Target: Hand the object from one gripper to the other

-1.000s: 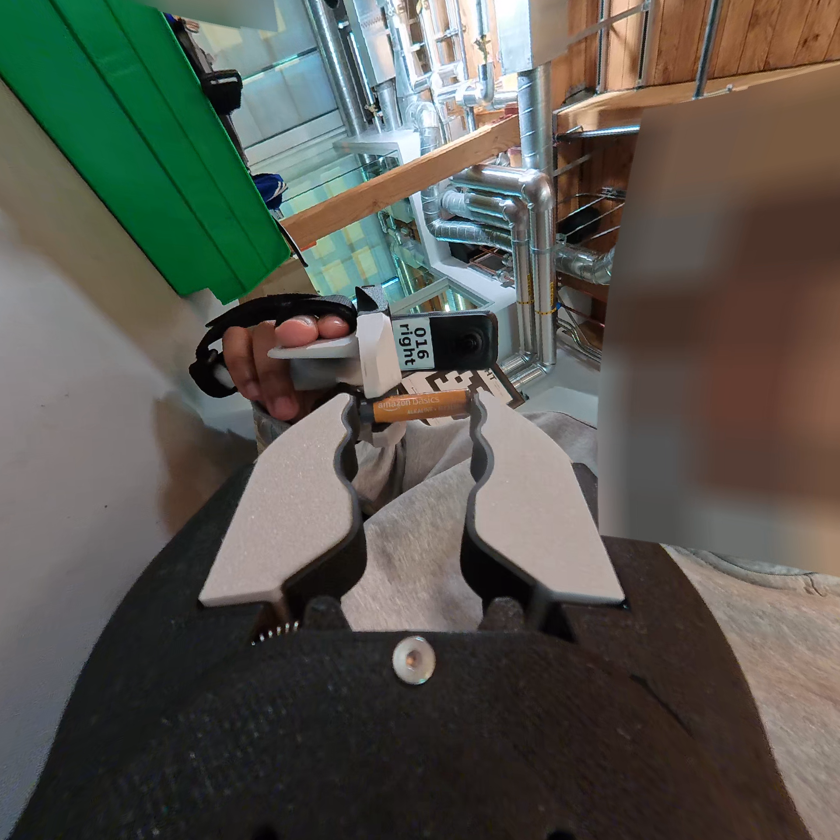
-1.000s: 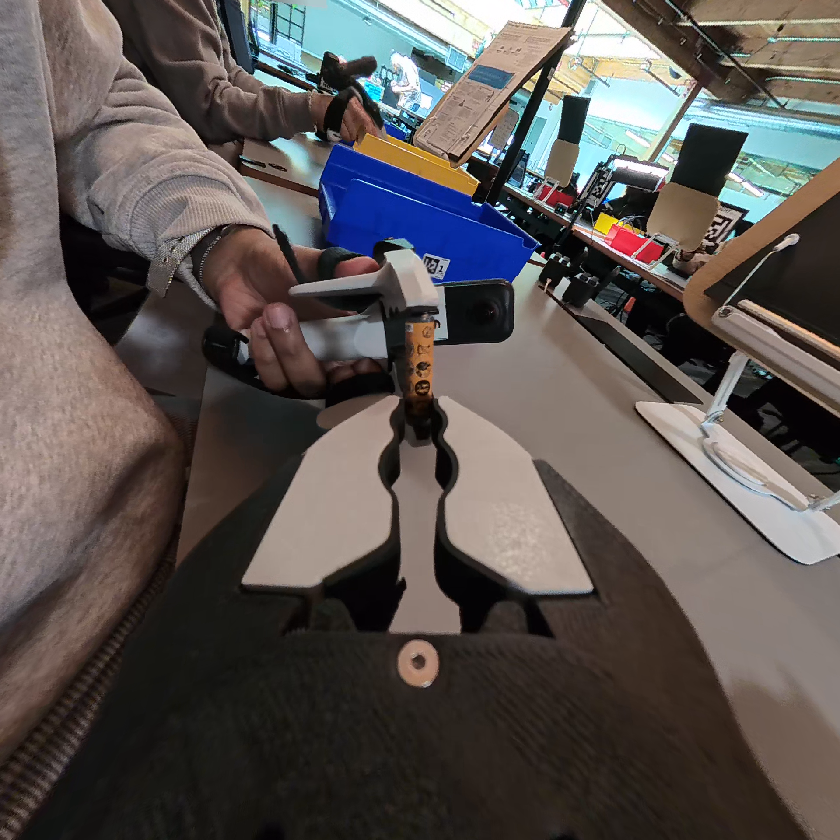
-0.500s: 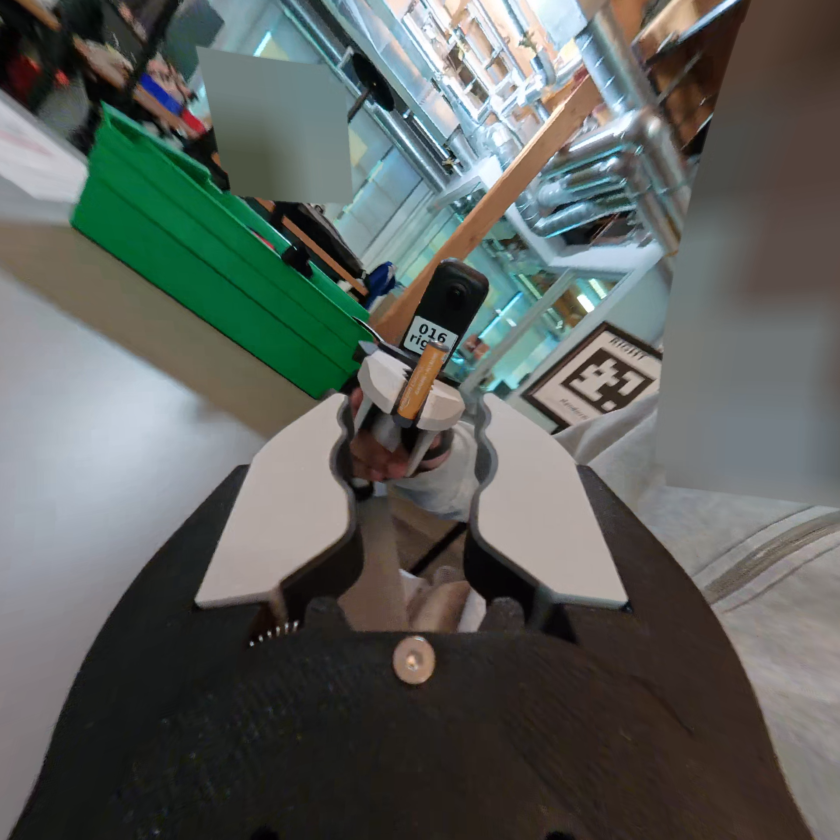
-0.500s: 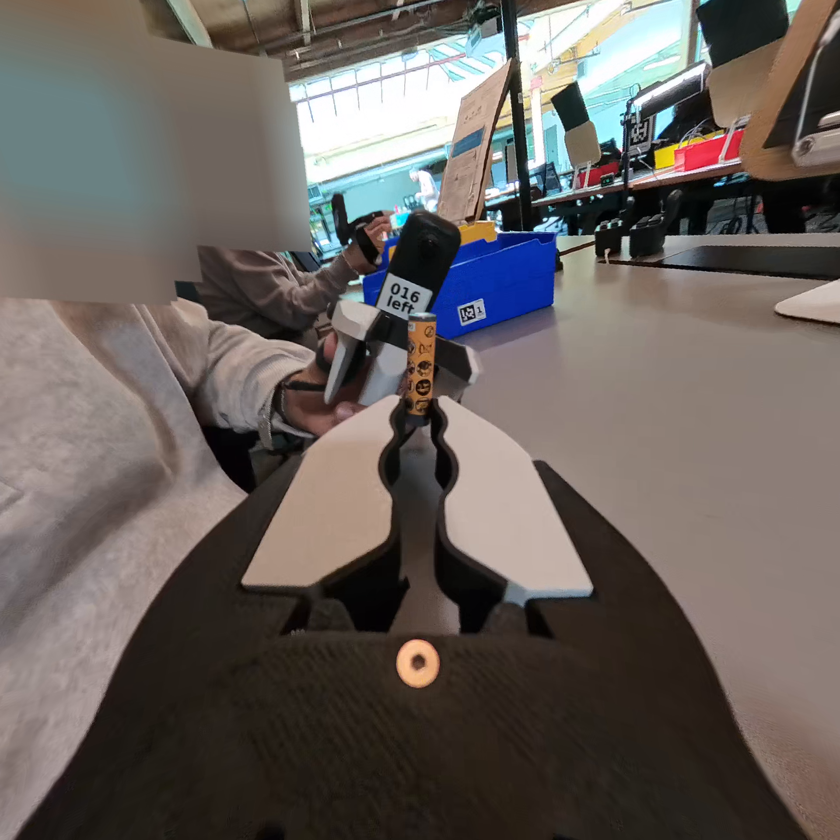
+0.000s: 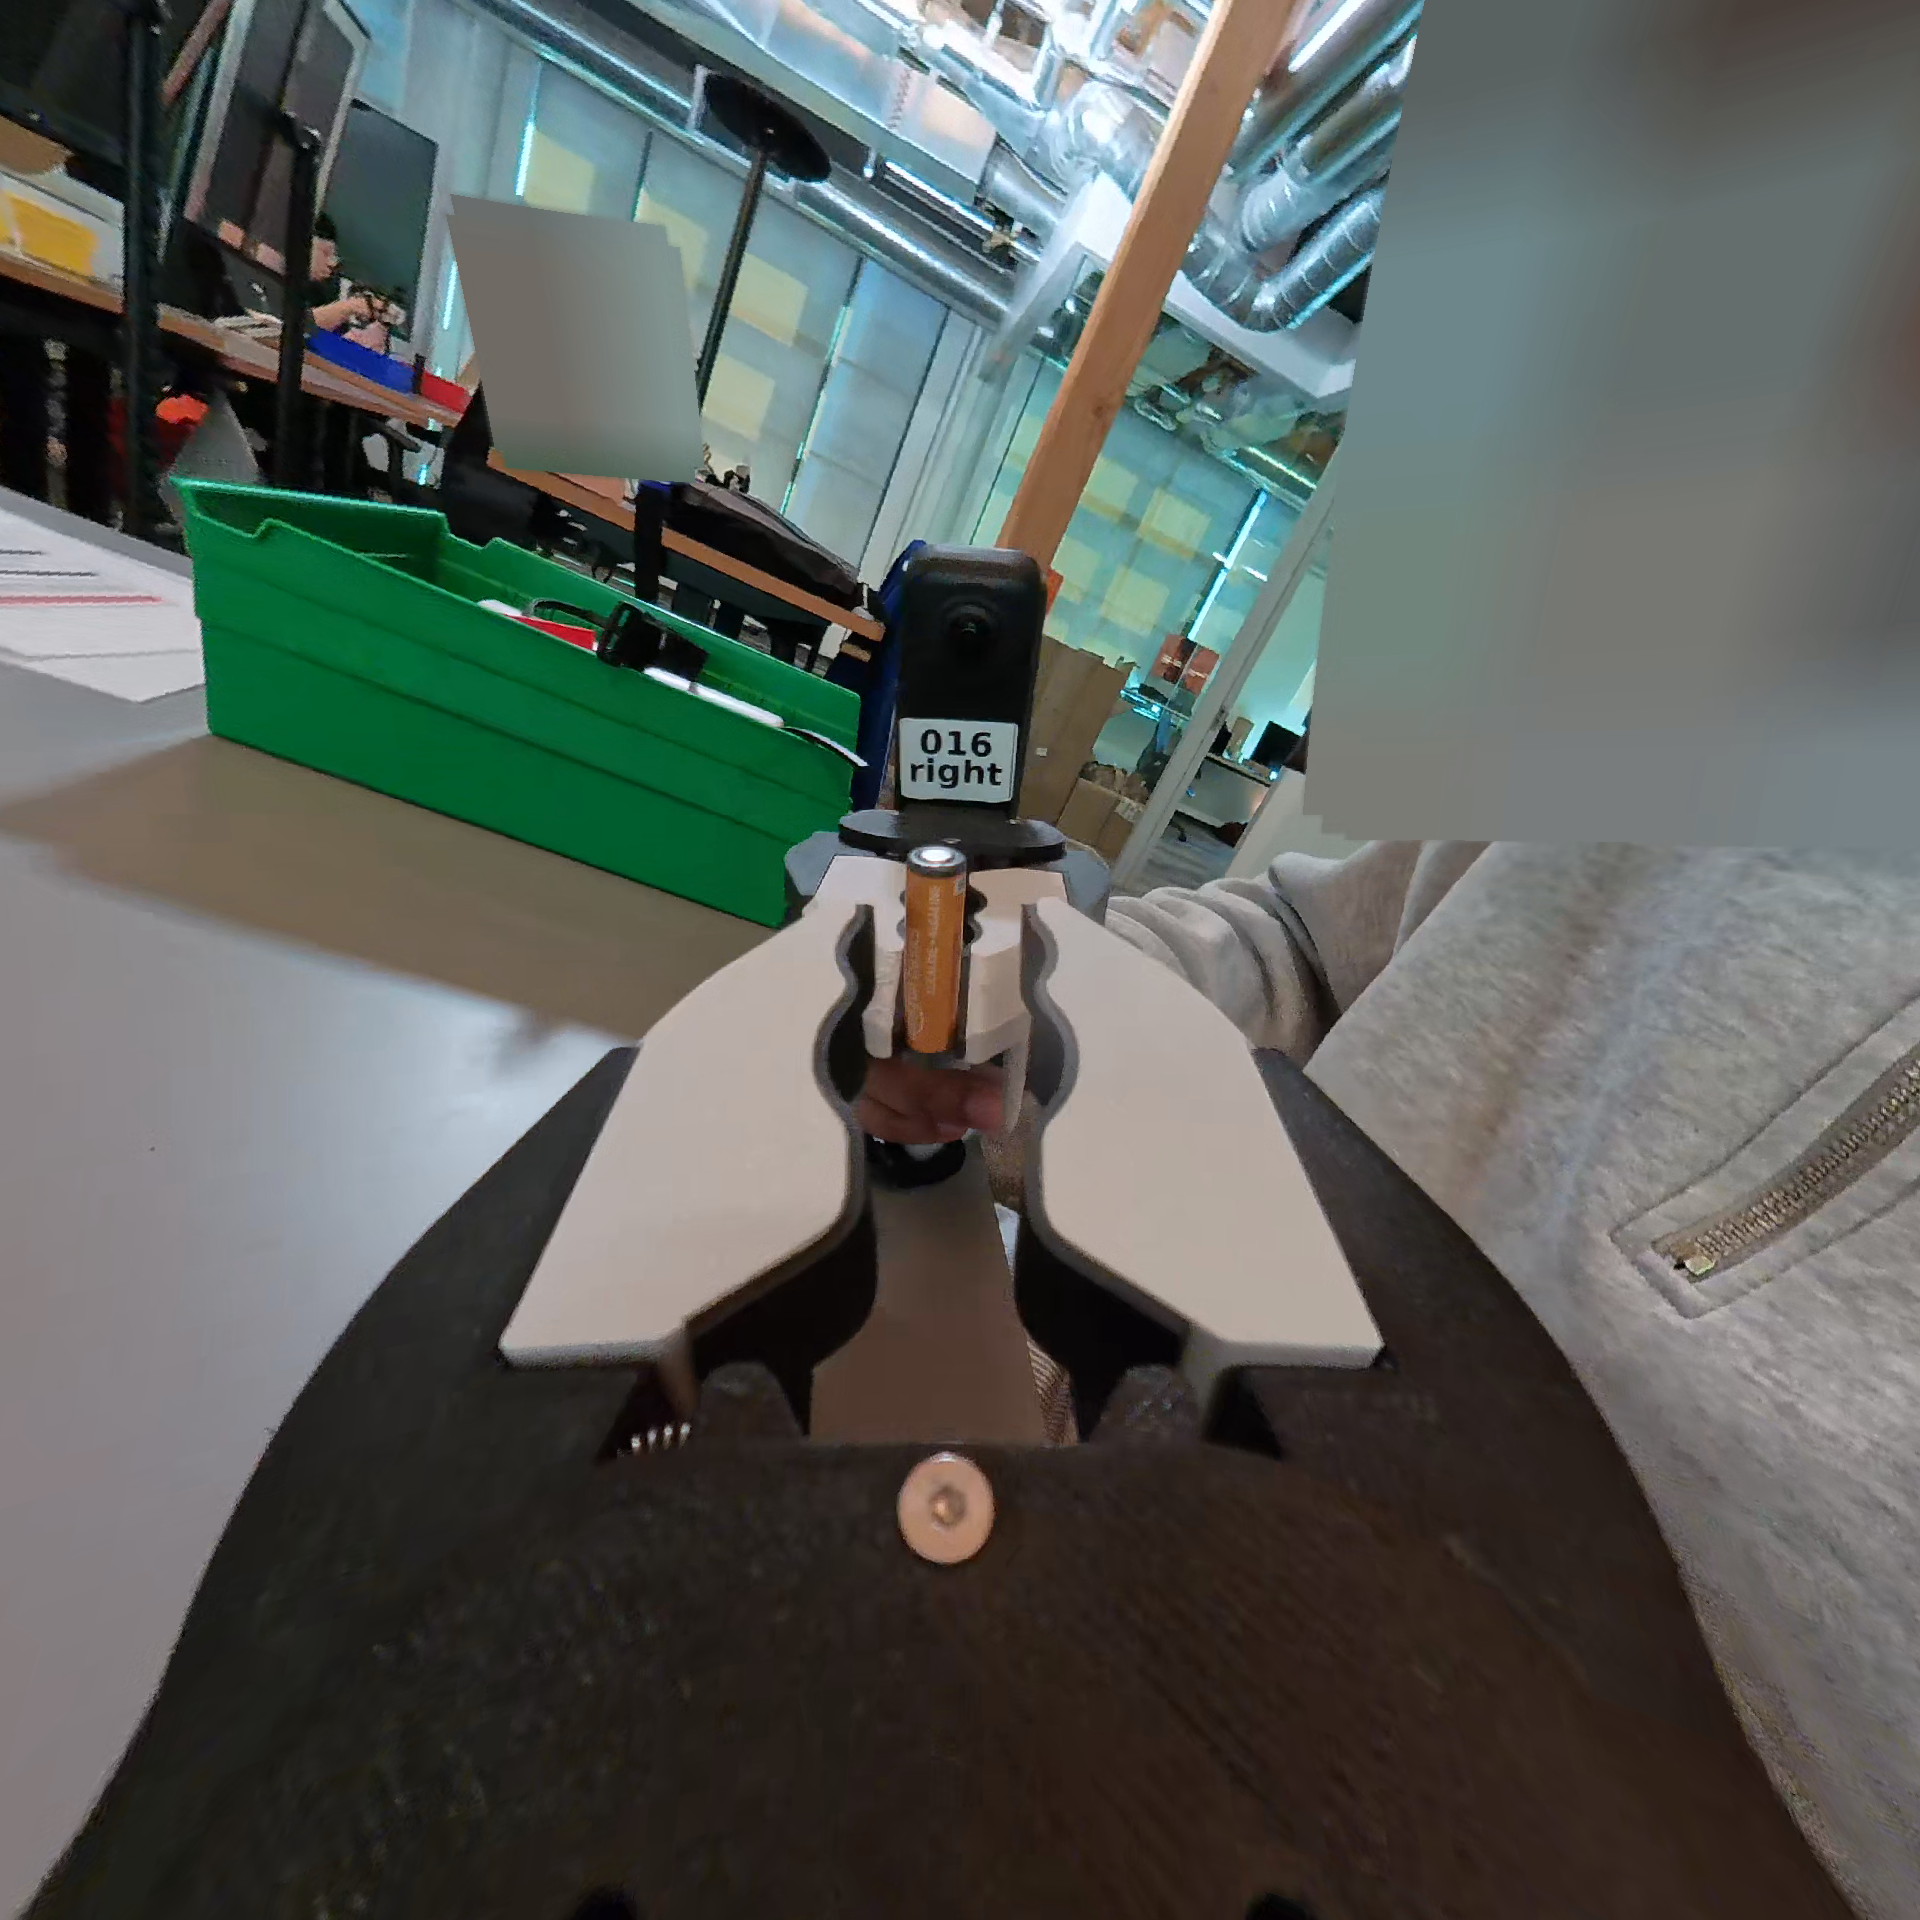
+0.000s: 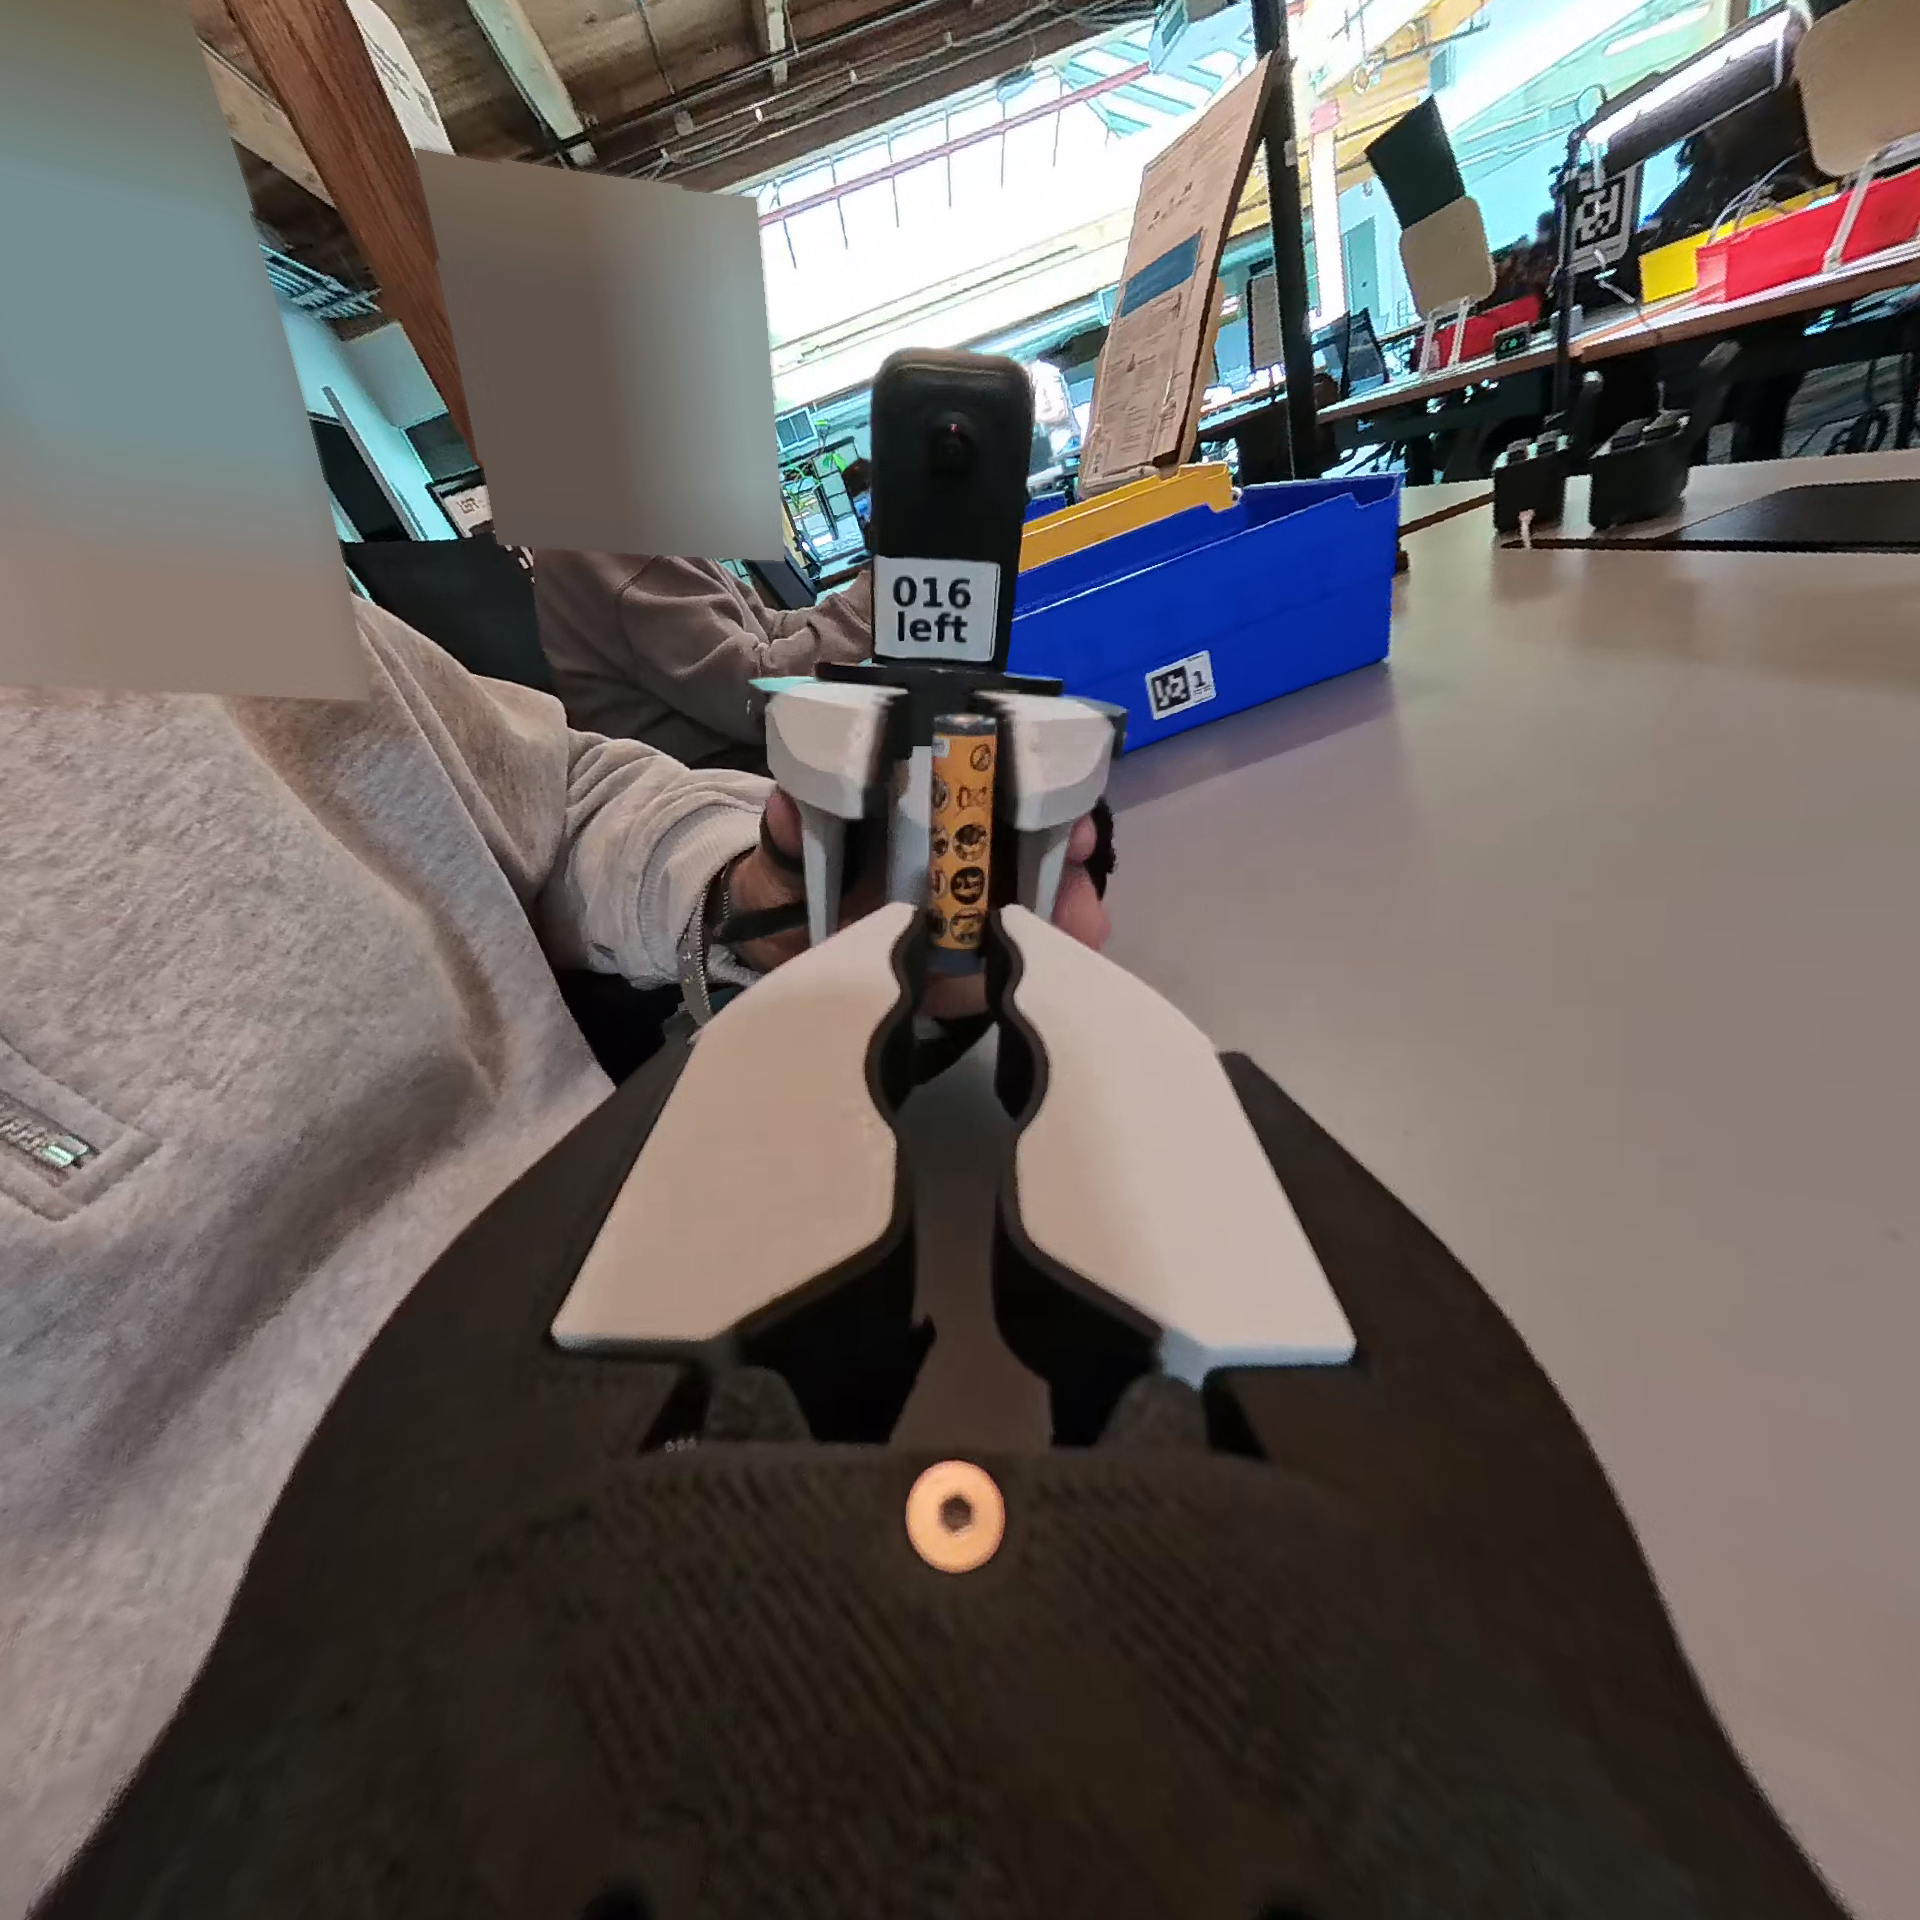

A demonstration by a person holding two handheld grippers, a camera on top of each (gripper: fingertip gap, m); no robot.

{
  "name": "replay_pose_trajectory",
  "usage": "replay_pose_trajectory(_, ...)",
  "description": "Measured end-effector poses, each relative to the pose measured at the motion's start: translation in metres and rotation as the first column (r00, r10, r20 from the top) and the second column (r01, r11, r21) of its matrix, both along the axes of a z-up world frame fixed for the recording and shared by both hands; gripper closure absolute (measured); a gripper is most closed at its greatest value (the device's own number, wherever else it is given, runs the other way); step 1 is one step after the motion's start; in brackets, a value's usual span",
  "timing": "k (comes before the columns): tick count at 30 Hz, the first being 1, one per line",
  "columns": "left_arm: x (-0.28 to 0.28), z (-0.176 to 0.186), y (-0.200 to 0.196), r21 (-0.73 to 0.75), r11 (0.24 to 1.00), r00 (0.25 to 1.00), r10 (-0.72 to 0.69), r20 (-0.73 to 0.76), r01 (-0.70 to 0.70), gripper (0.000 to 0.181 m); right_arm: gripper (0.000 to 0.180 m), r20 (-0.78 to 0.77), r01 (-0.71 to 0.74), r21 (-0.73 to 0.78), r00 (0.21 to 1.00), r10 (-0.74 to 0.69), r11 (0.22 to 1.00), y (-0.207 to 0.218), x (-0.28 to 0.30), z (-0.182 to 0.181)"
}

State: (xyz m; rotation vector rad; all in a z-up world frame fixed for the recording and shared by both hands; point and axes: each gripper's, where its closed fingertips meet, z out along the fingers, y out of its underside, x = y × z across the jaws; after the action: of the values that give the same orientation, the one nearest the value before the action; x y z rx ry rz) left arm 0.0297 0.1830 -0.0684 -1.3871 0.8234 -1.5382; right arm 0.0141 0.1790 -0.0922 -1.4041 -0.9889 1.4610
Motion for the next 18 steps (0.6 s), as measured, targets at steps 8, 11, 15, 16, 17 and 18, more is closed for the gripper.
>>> replay_pose_trajectory(8,-0.001,-0.001,-0.003,0.011,1.0,1.0,-0.018,-0.015,0.018,0.172,0.168,0.001,-0.021,-0.005,1.0,0.021,1.0,-0.006,-0.004,0.0)
replay_pose_trajectory(11,0.0,0.0,-0.004,0.014,0.999,0.999,-0.03,-0.022,0.031,0.171,0.14,0.014,-0.026,-0.026,1.0,0.027,0.999,-0.004,-0.003,-0.002)
replay_pose_trajectory(15,-0.001,-0.004,-0.002,-0.064,0.996,0.998,-0.056,-0.018,0.055,0.171,0.107,0.0,0.062,0.161,0.998,-0.063,0.985,0.005,0.004,0.005)
replay_pose_trajectory(16,-0.001,-0.006,-0.001,-0.112,0.991,0.997,-0.075,-0.013,0.073,0.171,0.104,-0.005,0.083,0.263,0.996,-0.085,0.961,0.005,0.006,0.008)
replay_pose_trajectory(17,-0.001,-0.009,-0.001,-0.168,0.981,0.995,-0.099,-0.003,0.097,0.171,0.102,0.003,0.091,0.37,0.995,-0.099,0.924,0.002,0.007,0.01)
replay_pose_trajectory(18,0.0,-0.011,-0.001,-0.225,0.966,0.992,-0.127,0.012,0.126,0.171,0.104,0.024,0.087,0.474,0.994,-0.111,0.876,-0.002,0.007,0.01)
